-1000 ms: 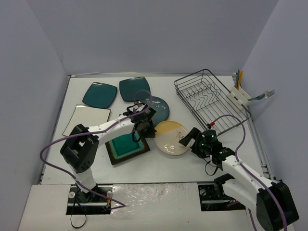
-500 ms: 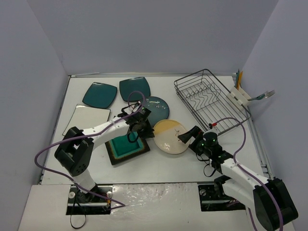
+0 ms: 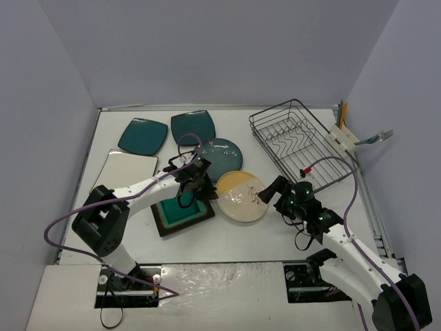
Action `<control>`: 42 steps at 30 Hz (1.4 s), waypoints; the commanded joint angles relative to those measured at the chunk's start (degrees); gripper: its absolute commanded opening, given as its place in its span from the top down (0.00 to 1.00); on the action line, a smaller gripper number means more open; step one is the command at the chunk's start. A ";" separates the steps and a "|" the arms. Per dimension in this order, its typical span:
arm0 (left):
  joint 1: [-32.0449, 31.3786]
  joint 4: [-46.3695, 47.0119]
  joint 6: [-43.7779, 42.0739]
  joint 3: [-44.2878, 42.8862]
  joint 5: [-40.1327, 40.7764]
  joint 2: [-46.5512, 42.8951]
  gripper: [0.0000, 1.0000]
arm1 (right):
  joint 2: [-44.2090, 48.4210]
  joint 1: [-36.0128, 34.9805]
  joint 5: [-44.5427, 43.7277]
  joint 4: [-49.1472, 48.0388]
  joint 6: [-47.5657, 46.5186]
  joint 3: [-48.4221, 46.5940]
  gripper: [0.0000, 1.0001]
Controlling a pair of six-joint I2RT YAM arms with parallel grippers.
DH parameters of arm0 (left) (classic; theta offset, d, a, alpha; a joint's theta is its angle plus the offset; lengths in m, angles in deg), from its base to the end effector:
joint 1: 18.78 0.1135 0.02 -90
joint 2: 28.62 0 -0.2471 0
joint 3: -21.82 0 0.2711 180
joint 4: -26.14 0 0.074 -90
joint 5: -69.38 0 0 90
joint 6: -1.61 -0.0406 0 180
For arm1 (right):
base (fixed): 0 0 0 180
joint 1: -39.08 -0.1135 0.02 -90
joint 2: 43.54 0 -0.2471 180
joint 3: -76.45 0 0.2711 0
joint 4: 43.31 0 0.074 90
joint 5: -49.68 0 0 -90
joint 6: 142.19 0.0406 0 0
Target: Load the plates into the dish rack
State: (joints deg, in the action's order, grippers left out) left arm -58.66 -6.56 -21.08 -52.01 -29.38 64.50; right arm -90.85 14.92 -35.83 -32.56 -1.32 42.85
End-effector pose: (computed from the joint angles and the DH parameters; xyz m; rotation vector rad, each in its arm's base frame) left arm 0.2720 -0.2353 0.1808 -0.5777 2.6712 -0.8815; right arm 0.1995 0.0930 0.1835 0.4370 2.0718 0.8956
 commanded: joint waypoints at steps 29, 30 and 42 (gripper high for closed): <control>4.81 6.19 7.95 3.02 1.56 -11.80 1.00 | -15.89 -18.24 -9.73 -27.60 17.47 5.86 0.00; 4.81 6.42 8.23 3.22 1.55 -11.95 1.00 | -17.00 -19.00 -10.03 -29.01 18.32 5.96 0.00; 4.63 9.54 13.45 6.11 -1.57 -13.61 1.00 | -24.53 -23.08 -14.10 -41.15 27.72 11.08 0.02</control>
State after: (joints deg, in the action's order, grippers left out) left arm -54.70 -3.01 -12.46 -44.39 -29.72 54.94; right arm -114.04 -7.44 -45.67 -70.69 22.29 51.94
